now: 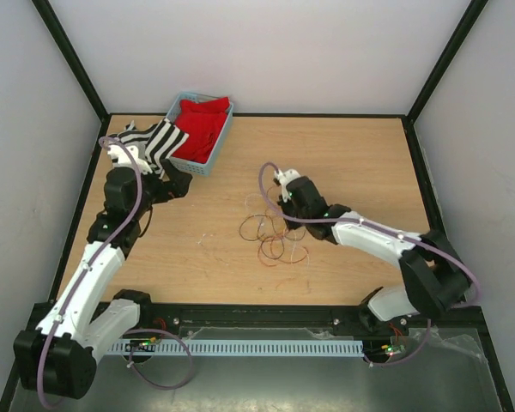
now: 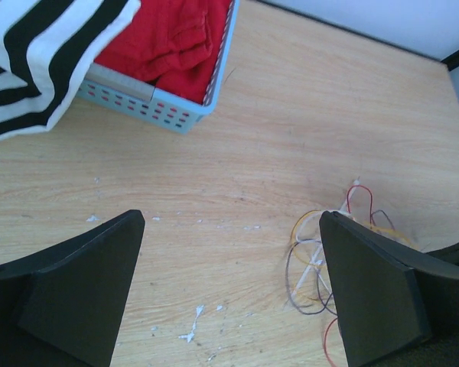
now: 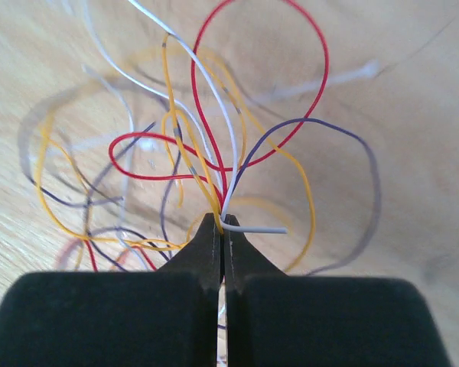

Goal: Zip-tie the wires
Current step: Pick up the cable at the center of the board.

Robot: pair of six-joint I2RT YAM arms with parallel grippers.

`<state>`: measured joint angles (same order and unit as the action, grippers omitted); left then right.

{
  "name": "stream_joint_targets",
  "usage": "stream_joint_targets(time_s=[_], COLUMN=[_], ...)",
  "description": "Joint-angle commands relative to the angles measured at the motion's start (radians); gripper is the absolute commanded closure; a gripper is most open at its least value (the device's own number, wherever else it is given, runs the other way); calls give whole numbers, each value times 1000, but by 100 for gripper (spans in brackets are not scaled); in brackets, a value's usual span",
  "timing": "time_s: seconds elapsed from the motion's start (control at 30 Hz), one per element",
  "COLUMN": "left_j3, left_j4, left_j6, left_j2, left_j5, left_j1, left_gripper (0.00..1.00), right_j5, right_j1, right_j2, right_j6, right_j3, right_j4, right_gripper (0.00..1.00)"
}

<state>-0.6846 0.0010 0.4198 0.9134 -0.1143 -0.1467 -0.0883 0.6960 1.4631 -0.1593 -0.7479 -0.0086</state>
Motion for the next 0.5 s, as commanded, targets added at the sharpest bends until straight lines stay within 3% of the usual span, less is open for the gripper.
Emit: stream_joint_targets(time_s=[0.0,0.23,0.47], left_j3=[-63,-67,-69], left_j4=[-14,-25,-25], left_j6=[18,-18,-18], left_j2=[-70,-125,-103], left_j5=[8,-4,-21], left_j1=[1,0,-1], left_gripper=[1,1,1], right_j5=[-87,-20,-48], right_j1=[-22,-258,-481], right_j2=[-136,-129,86], right_j6=[87,146,135], right_j3=[-160,-453,-754], right_j4=[-83,-134,-108], right_gripper=[100,100,100])
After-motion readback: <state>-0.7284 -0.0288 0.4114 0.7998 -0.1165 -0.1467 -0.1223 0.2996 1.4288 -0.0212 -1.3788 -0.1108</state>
